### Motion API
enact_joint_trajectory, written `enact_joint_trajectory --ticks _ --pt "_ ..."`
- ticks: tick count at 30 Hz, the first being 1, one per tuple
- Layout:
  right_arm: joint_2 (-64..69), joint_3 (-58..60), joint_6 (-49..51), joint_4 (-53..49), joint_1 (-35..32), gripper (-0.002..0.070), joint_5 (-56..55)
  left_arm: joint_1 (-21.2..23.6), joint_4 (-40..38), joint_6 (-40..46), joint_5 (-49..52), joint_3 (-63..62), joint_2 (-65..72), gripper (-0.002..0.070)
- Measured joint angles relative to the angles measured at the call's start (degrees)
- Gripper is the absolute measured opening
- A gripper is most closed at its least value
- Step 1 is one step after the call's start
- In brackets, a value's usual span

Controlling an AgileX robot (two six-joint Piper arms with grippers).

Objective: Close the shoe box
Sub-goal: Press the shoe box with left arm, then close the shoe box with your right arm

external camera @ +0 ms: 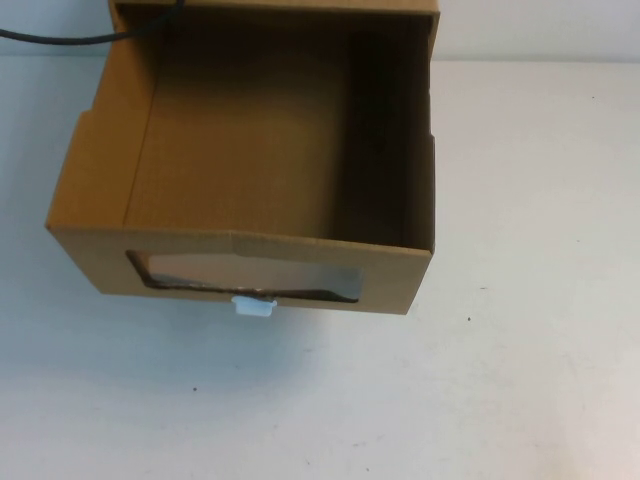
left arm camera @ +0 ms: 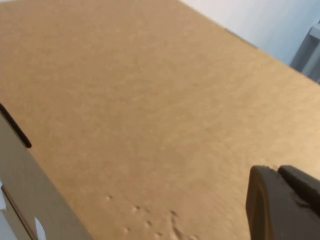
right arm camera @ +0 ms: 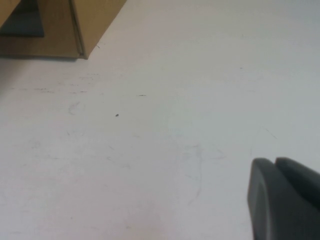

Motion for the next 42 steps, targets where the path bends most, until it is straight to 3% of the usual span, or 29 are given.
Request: enact_joint_trajectory --ticks 15,20,24,30,36,42 --pt "0.0 0.0 0.0 1.42 0.0 -0.0012 -0.99 -4.07 3.01 -0.39 2.56 -3.51 6.29 -0.0005" --pt "0.0 0.0 0.0 13.7 0.0 -0.0013 -7.71 -4.07 3.01 -2.24 2.56 -3.62 6.68 -0.0005" --pt "0.0 0.0 0.0 29.93 0.0 -0.0013 -13.7 -4.07 3.01 -3.27 2.83 -3.75 7.7 -0.0005" --pt "0.0 0.0 0.1 39.54 0.0 -0.0013 -18.15 -4.07 2.51 -4.06 3.0 -3.84 7.85 -0.0005" --pt "4.25 -9.71 0.1 37.9 0.0 -0.0012 -3.65 -4.07 2.17 -5.1 3.11 -3.84 7.85 -0.0005" --pt "24.62 -28.63 0.23 27.17 0.0 -0.0011 22.23 -4.07 2.17 -5.7 3.11 -3.84 7.85 -0.0005"
